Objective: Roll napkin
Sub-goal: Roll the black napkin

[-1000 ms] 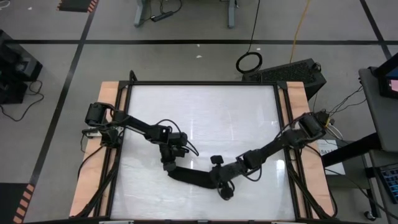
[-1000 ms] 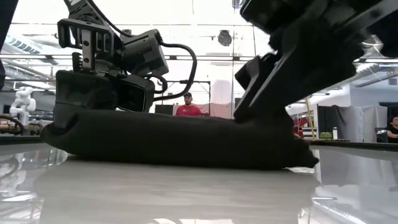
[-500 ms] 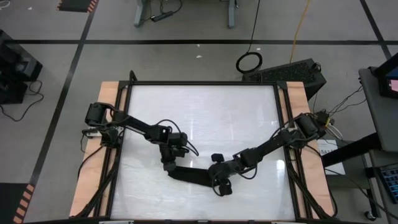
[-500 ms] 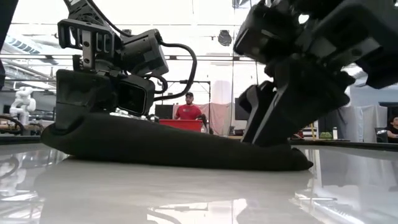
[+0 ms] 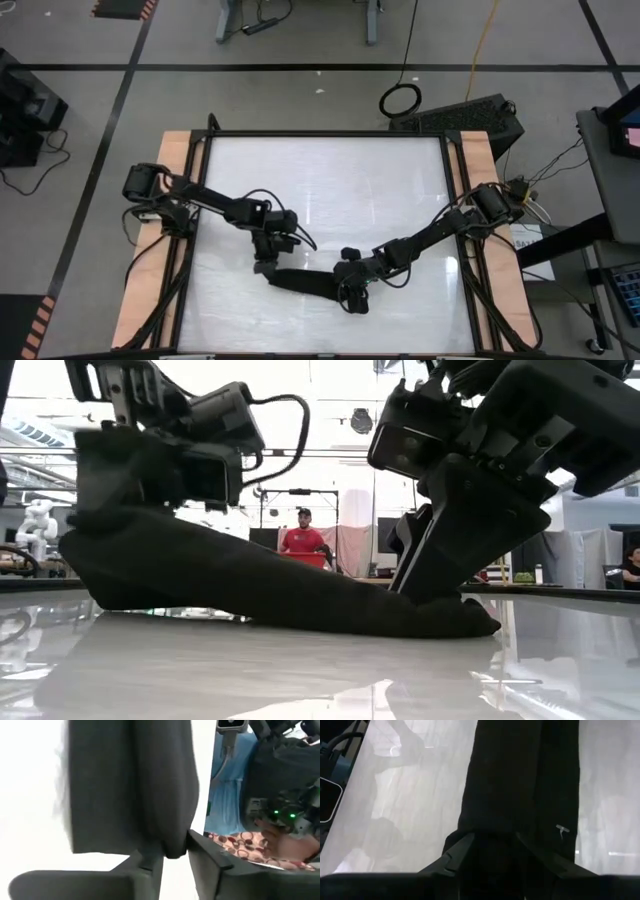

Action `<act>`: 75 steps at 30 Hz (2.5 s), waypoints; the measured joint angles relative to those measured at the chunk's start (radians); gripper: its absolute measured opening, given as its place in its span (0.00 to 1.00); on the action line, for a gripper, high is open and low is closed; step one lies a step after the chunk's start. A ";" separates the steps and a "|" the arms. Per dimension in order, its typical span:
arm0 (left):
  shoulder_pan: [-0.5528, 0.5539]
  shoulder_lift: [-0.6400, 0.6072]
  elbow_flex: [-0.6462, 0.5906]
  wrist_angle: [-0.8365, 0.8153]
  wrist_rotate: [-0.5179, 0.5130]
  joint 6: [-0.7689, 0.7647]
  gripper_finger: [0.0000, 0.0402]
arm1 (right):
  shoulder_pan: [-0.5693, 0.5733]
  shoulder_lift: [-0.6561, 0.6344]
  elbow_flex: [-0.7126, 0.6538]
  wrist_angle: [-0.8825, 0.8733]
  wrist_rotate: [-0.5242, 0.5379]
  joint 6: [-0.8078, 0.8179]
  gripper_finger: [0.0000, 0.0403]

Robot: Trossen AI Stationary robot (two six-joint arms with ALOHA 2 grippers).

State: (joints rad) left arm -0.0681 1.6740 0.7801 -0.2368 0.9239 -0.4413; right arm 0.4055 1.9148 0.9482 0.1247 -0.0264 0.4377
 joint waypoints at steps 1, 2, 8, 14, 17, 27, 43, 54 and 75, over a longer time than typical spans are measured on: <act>0.000 -0.017 0.000 -0.009 -0.010 0.006 0.24 | 0.000 0.000 0.000 0.000 -0.002 0.004 0.31; 0.000 -0.034 0.000 -0.018 -0.027 0.013 0.28 | 0.000 0.000 0.000 -0.001 -0.002 0.008 0.31; 0.001 -0.137 0.001 -0.184 -0.180 0.141 0.50 | 0.000 0.001 0.000 -0.003 -0.003 0.041 0.31; -0.068 -0.282 0.001 -0.263 -0.405 0.220 0.56 | 0.000 0.002 -0.003 0.009 -0.005 0.060 0.31; -0.150 -0.342 0.003 -0.175 -0.525 0.233 0.56 | 0.000 0.002 -0.003 0.013 -0.006 0.076 0.31; -0.330 -0.233 0.003 0.050 -0.782 0.369 0.56 | 0.000 0.003 -0.003 0.023 -0.010 0.085 0.31; -0.377 -0.012 0.008 0.036 -0.763 0.332 0.56 | -0.022 0.003 -0.003 0.029 -0.057 0.260 0.31; -0.353 0.011 0.008 0.017 -0.808 0.264 0.21 | -0.035 -0.043 -0.007 0.022 -0.112 0.220 0.31; -0.236 0.015 0.004 0.015 -0.537 0.270 0.05 | 0.113 -0.142 -0.004 0.068 0.148 -0.087 0.51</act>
State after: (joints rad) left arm -0.3039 1.6892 0.7839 -0.2213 0.3871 -0.1712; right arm 0.5185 1.7731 0.9440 0.1927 0.1218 0.3507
